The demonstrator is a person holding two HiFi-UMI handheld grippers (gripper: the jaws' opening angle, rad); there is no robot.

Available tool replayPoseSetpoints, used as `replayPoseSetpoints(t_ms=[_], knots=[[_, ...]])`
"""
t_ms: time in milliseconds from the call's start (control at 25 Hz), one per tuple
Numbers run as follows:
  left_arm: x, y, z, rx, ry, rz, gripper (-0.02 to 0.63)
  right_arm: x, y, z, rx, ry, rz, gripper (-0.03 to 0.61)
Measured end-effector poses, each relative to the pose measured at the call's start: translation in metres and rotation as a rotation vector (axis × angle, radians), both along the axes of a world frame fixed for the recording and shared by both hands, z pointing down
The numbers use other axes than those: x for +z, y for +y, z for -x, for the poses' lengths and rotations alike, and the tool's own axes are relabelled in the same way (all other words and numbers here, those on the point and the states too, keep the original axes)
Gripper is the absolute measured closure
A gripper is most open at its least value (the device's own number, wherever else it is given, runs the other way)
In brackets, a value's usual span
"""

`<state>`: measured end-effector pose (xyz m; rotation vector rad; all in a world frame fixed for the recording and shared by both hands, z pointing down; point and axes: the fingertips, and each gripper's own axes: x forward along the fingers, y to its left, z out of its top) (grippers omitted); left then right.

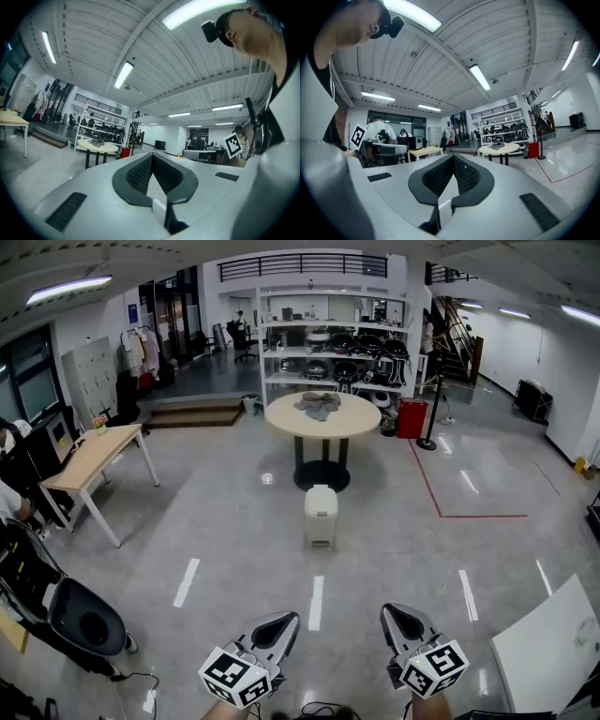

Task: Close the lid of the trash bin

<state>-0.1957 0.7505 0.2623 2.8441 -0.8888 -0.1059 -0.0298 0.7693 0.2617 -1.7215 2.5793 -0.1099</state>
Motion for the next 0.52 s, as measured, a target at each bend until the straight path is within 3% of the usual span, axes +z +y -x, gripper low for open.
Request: replayPoseSetpoints(t_ms=[520], knots=[[-0.006, -0.01, 0.009, -0.024, 0.027, 0.003, 0.623, -0.014, -0.011, 0.003, 0.019, 0.032, -0.01, 0.569]])
